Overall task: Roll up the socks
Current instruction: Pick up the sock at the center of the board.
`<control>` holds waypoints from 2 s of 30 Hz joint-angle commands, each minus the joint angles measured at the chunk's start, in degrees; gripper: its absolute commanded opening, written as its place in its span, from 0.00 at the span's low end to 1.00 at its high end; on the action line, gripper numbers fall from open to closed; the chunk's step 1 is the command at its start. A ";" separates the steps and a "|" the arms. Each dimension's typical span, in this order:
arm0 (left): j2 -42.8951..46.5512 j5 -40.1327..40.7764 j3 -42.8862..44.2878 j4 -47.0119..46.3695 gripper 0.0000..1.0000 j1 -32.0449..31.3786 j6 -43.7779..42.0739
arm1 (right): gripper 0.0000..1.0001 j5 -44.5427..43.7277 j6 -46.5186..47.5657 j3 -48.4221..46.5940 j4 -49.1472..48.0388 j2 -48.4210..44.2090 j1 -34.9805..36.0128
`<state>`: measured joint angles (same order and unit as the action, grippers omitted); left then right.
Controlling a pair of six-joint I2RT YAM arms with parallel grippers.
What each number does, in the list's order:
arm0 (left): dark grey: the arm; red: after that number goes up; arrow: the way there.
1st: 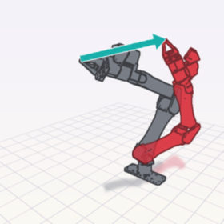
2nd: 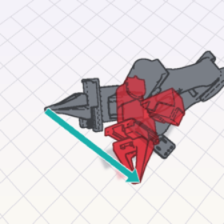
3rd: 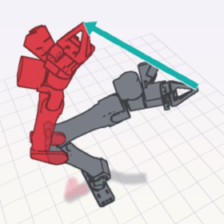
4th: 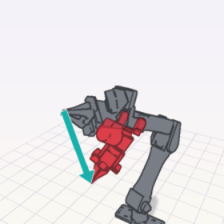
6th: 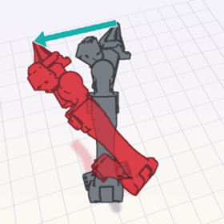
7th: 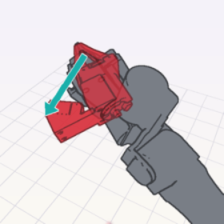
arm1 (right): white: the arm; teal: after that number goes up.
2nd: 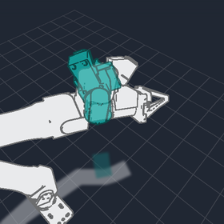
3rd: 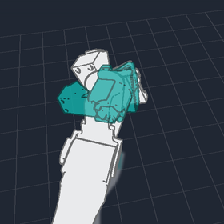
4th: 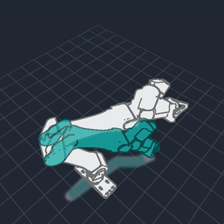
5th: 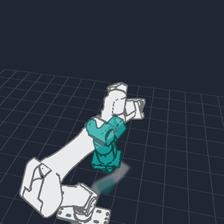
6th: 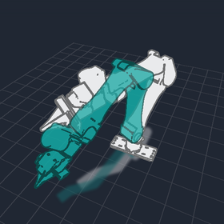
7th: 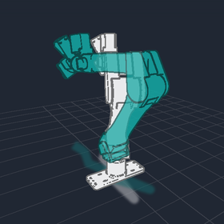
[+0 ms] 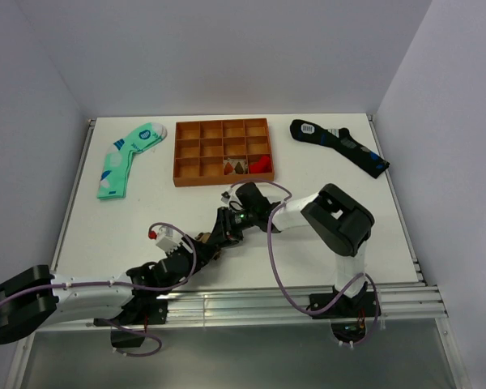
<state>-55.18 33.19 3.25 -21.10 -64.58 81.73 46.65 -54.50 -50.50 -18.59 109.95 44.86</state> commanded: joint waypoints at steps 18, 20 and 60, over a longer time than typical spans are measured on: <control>9.74 15.76 -6.76 8.19 0.66 3.32 -4.21 | 0.00 18.21 -12.38 11.47 -8.21 -15.11 4.97; 11.05 16.12 -6.76 8.36 0.66 3.32 -3.60 | 0.00 18.12 -13.26 12.00 -9.35 -16.16 5.23; 36.89 18.05 -6.06 15.74 0.61 3.32 -13.35 | 0.00 17.24 -32.25 18.24 -30.27 -24.61 14.29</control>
<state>-18.46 29.26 3.55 -10.33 -65.04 70.61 36.80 -86.37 -34.87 -44.18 89.08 50.30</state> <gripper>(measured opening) 0.630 0.388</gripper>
